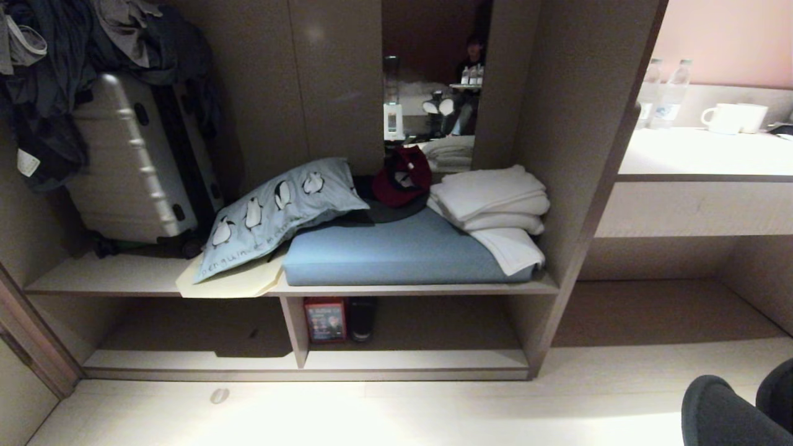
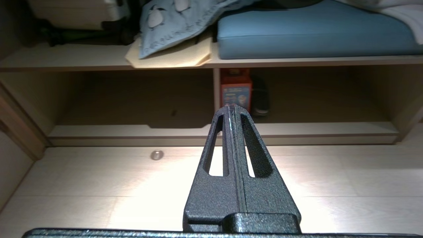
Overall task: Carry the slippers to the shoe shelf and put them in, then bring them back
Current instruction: Place the slippers on the floor
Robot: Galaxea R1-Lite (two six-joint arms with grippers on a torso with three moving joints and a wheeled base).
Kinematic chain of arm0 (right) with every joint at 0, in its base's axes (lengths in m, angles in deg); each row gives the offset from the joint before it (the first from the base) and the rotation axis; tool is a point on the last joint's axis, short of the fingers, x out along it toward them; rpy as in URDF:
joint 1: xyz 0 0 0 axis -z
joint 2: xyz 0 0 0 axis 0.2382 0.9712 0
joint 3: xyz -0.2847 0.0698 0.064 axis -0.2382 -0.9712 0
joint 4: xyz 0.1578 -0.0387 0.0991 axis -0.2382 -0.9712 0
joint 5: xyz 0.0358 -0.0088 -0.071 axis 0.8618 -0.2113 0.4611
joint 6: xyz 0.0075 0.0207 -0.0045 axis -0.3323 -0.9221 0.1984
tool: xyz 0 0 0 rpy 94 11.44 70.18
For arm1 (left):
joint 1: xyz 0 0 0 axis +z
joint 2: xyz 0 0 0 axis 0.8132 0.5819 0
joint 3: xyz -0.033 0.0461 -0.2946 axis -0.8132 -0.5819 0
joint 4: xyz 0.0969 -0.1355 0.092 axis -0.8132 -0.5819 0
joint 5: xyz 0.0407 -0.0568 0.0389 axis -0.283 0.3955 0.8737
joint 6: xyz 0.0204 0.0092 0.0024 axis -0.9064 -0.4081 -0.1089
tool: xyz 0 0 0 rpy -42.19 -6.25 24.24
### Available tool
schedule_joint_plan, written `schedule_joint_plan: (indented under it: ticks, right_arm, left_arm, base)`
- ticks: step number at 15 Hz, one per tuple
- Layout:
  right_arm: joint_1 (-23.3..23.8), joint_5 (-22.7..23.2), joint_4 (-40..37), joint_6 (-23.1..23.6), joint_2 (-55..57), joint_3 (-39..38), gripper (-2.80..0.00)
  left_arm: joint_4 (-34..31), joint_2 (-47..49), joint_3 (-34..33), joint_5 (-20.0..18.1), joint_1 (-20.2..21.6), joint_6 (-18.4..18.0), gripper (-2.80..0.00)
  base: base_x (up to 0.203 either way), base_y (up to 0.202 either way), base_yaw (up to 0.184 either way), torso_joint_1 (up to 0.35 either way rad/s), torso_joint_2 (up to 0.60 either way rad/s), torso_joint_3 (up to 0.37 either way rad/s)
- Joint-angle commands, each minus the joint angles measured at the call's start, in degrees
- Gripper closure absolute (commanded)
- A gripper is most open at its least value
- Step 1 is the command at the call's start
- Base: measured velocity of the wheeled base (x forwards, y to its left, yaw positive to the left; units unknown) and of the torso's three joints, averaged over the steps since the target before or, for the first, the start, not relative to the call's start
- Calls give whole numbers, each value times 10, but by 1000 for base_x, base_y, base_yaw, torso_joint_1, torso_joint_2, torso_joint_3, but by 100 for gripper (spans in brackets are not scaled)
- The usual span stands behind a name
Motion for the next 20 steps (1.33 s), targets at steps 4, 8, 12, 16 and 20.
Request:
schedule_joint_plan:
  ticks: [4,8,12,16,20]
  right_arm:
    - [0,0,0,0,1,0,0]
    - [0,0,0,0,1,0,0]
    - [0,0,0,0,1,0,0]
    - [0,0,0,0,1,0,0]
    - [0,0,0,0,1,0,0]
  left_arm:
    - [0,1,0,0,0,0,0]
    - [0,1,0,0,0,0,0]
    - [0,1,0,0,0,0,0]
    - [0,1,0,0,0,0,0]
    - [0,1,0,0,0,0,0]
  base:
    - [0,-196,2,3,2,3]
    - [0,-196,2,3,3,1]
    - [0,-196,2,-1,1,3]
    - [0,-197,2,4,1,4]
    - [0,-197,2,1,2,1]
